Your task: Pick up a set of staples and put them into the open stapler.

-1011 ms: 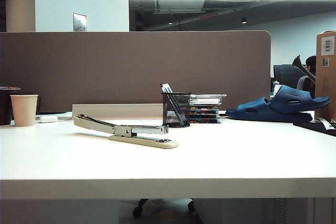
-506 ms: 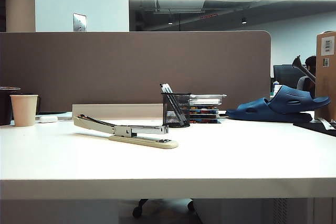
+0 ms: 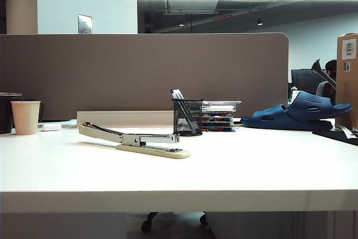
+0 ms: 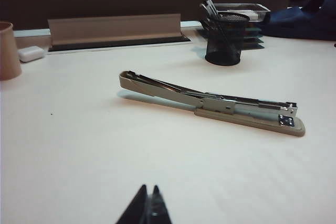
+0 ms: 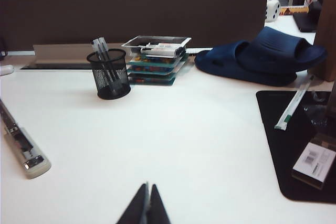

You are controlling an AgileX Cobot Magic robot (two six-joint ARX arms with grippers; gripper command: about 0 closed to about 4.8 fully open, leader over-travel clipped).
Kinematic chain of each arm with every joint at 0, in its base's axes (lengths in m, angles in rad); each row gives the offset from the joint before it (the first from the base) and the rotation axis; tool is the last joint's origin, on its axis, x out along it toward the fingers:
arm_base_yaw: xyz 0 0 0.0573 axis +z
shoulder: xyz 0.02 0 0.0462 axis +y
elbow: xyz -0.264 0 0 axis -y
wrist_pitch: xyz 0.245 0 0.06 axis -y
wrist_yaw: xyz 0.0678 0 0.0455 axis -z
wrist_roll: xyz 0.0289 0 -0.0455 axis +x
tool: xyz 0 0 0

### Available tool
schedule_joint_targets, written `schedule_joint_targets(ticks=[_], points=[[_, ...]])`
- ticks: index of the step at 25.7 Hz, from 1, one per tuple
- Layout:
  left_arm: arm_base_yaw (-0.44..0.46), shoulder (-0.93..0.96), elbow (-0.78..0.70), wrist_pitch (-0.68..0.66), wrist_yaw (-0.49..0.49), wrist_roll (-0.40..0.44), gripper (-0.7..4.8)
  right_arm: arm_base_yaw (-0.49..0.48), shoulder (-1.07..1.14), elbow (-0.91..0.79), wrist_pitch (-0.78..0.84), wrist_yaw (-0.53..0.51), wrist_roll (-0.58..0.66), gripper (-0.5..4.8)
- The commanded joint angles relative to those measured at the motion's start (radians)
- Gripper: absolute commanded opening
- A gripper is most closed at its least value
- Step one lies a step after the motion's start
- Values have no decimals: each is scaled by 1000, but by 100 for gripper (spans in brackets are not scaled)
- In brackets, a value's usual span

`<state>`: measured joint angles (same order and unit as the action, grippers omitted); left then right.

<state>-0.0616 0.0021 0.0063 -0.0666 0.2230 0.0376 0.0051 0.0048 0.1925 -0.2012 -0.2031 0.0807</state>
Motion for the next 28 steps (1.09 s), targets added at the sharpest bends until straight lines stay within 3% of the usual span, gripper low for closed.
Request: schedule_joint_targets(ticks=[1,7,14,28], points=[[1,0,1,18,-2,19,-6,1,-6,-51,112,7,1,-9],[1,0,1,30,-2,23,-6,2,-6,-149,252,7,-3,-9],[1,0,2,67,-2,33,-6,1,-6,-192,257,71,-14,-9],[1,0,2,61,-1,34,-6,0,-7,-193,250,71,-14,-8]])
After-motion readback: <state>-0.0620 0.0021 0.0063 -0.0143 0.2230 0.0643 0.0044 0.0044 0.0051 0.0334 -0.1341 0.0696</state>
